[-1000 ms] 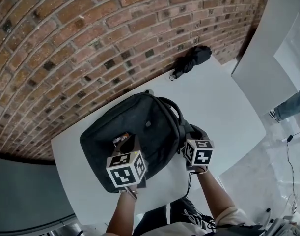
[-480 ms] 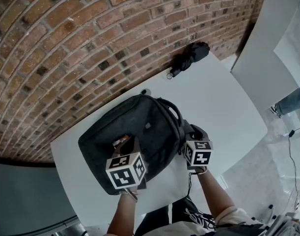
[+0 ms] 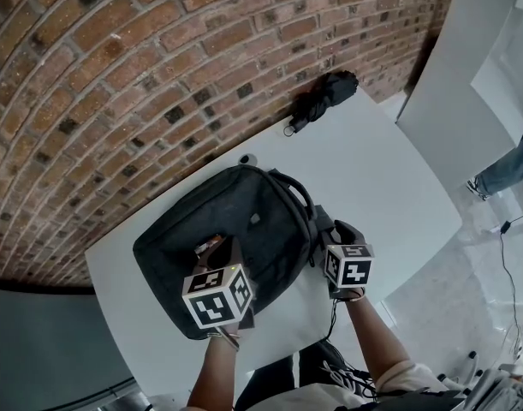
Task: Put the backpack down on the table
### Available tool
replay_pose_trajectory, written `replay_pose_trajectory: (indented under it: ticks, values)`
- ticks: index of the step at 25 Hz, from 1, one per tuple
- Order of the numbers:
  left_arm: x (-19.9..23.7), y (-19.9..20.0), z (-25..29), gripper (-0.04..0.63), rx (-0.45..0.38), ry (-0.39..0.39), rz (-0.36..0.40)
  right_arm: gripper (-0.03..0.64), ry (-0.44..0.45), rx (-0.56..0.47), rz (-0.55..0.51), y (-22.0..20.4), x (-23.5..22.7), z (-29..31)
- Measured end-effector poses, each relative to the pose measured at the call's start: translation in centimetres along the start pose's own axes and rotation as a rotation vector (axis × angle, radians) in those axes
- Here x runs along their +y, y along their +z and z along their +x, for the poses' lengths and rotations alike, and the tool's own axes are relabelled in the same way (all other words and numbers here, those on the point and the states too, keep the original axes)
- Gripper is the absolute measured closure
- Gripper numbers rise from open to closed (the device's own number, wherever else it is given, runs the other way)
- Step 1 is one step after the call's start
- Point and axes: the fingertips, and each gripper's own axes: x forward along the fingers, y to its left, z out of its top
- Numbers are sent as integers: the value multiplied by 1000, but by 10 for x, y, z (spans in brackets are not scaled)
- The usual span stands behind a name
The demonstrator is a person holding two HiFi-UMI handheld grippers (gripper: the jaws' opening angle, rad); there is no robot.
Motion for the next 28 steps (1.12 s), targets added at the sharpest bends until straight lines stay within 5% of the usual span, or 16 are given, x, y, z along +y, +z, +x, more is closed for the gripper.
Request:
replay_pose_trajectory:
  ticks: [11, 28]
  values:
    - [-4, -1, -14, 584, -21, -15, -15, 465, -33, 8, -14, 0, -2, -28]
    - [19, 5, -71, 584, -122, -30, -80, 505, -59, -148, -122, 62, 48, -120]
